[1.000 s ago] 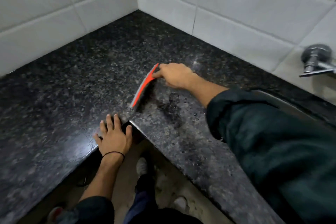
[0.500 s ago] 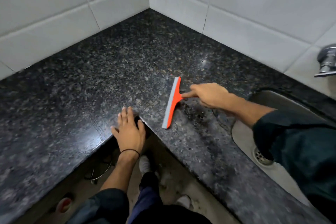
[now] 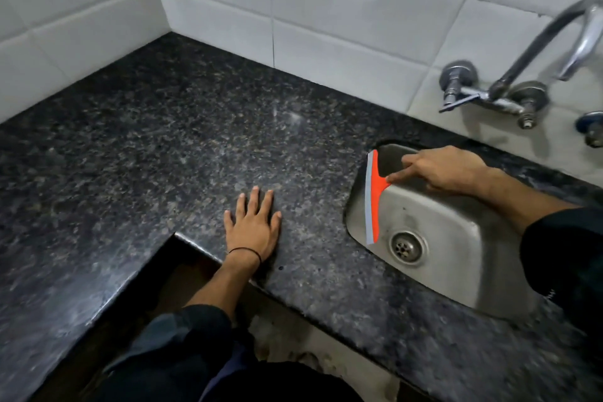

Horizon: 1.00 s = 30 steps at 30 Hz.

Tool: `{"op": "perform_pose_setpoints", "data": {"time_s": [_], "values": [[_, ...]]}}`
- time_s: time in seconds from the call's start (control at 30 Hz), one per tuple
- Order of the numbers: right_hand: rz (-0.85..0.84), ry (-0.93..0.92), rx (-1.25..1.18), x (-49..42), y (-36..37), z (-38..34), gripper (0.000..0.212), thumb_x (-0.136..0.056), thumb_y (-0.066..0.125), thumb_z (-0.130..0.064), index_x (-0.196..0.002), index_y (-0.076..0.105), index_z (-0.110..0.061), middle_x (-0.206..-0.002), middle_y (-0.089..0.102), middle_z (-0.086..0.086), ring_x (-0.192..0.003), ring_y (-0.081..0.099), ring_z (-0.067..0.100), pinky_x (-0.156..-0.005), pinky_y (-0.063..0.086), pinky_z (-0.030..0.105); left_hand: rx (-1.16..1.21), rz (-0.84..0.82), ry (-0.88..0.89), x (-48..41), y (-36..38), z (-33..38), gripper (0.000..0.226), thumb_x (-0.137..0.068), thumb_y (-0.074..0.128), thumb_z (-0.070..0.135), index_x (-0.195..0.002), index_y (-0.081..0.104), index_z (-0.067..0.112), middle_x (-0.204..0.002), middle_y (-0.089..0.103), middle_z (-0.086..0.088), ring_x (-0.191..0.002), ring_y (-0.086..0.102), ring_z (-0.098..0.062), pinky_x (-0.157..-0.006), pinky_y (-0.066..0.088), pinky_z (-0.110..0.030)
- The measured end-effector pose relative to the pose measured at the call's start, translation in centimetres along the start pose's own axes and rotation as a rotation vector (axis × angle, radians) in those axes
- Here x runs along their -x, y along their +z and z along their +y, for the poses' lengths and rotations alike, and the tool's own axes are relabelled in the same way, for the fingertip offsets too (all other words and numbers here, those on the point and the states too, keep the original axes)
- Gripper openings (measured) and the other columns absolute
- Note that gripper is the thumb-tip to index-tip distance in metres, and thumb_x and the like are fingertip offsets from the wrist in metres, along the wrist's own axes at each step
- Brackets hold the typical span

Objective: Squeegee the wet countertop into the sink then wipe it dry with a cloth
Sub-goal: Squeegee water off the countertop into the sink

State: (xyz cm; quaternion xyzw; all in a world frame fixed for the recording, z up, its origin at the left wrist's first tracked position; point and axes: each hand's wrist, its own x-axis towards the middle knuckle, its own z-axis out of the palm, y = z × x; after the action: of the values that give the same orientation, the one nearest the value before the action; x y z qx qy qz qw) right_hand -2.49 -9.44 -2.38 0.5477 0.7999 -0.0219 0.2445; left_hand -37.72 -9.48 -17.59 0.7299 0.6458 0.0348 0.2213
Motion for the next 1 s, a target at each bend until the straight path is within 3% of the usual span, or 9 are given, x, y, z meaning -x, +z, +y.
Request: {"op": "perform_pose_setpoints", "data": {"time_s": [0.13,0.27,0.37,0.43,0.5,0.6,0.67,0.83,1.0], "values": [[0.099,0.089,-0.091,-0.9,-0.1,0.3,0.073,-0.086,0.051,-0.014,-0.141,0.036,-0.059,-0.125,0.051,-0.010,-0.117,0.054,0.020,-0.078,0.049,0.040,-0.032,0.026,0.012,0.0,0.1,0.0,0.058,-0.101,0.022,0.055,-0.155,0.013,0.037,-0.165,0.006,0.007,-0.152,0.002,-0.024,-0.120,0.007,-0.052],[0.203,0.165,-0.206,-4.9,-1.0,-0.7,0.075,-0.083,0.048,-0.007,-0.141,0.040,-0.054,-0.110,0.050,-0.004,-0.109,0.055,0.026,-0.073,0.046,0.041,-0.105,0.199,0.067,-1.3,-1.6,0.8,0.047,-0.100,0.037,0.046,-0.139,0.048,0.022,-0.144,0.049,-0.004,-0.129,0.044,-0.032,-0.107,0.032,-0.047],[0.252,0.198,-0.234,-9.2,-2.4,-1.5,0.077,-0.083,0.048,-0.003,-0.143,0.040,-0.050,-0.112,0.050,0.001,-0.108,0.054,0.030,-0.073,0.044,0.043,-0.057,0.232,0.091,-3.8,-3.1,1.0,0.040,-0.098,0.044,0.040,-0.130,0.055,0.017,-0.133,0.057,-0.006,-0.120,0.051,-0.032,-0.102,0.036,-0.046],[0.272,0.205,-0.242,-12.2,-3.5,-1.6,0.076,-0.084,0.050,-0.002,-0.145,0.040,-0.046,-0.119,0.049,0.003,-0.108,0.051,0.032,-0.078,0.044,0.045,-0.054,0.226,0.101,-5.7,-3.7,1.0,0.041,-0.098,0.045,0.039,-0.131,0.054,0.017,-0.141,0.052,-0.004,-0.127,0.047,-0.031,-0.104,0.034,-0.048],[0.268,0.211,-0.222,-15.4,-4.7,-1.6,0.075,-0.086,0.049,0.000,-0.147,0.039,-0.042,-0.128,0.047,0.005,-0.112,0.048,0.033,-0.083,0.043,0.046,-0.050,0.164,0.095,-7.9,-4.2,0.9,0.049,-0.098,0.043,0.043,-0.142,0.045,0.020,-0.156,0.035,-0.003,-0.142,0.031,-0.029,-0.112,0.026,-0.051],[0.268,0.209,-0.153,-20.0,-6.4,-1.5,0.071,-0.091,0.044,0.002,-0.149,0.038,-0.038,-0.136,0.044,0.007,-0.120,0.044,0.033,-0.089,0.041,0.046,-0.050,-0.015,0.069,-11.0,-4.3,0.8,0.066,-0.098,0.033,0.057,-0.155,0.015,0.029,-0.166,-0.002,0.004,-0.152,-0.002,-0.024,-0.119,0.006,-0.055],[0.270,0.194,-0.106,-23.0,-7.5,-1.4,0.066,-0.094,0.043,0.000,-0.150,0.036,-0.035,-0.138,0.044,0.008,-0.123,0.043,0.034,-0.091,0.041,0.046,-0.063,-0.113,0.054,-12.2,-3.8,0.7,0.071,-0.095,0.025,0.066,-0.155,-0.001,0.038,-0.164,-0.015,0.008,-0.151,-0.014,-0.021,-0.118,-0.003,-0.057],[0.324,0.081,-0.055,-29.9,-9.8,-1.7,0.072,-0.093,0.043,0.004,-0.151,0.032,-0.036,-0.139,0.043,0.007,-0.124,0.043,0.032,-0.090,0.041,0.045,-0.047,-0.102,0.066,-12.6,-3.0,0.1,0.072,-0.091,0.016,0.073,-0.151,-0.013,0.047,-0.161,-0.024,0.013,-0.150,-0.020,-0.018,-0.117,-0.010,-0.057],[0.227,0.035,-0.042,-33.7,-10.6,-2.0,0.064,-0.098,0.037,-0.004,-0.149,0.034,-0.042,-0.145,0.041,0.005,-0.123,0.045,0.033,-0.096,0.040,0.047,-0.024,-0.090,0.066,-12.8,-3.0,-0.4,0.071,-0.089,0.015,0.076,-0.149,-0.016,0.051,-0.159,-0.026,0.017,-0.148,-0.023,-0.016,-0.118,-0.013,-0.056]]}}
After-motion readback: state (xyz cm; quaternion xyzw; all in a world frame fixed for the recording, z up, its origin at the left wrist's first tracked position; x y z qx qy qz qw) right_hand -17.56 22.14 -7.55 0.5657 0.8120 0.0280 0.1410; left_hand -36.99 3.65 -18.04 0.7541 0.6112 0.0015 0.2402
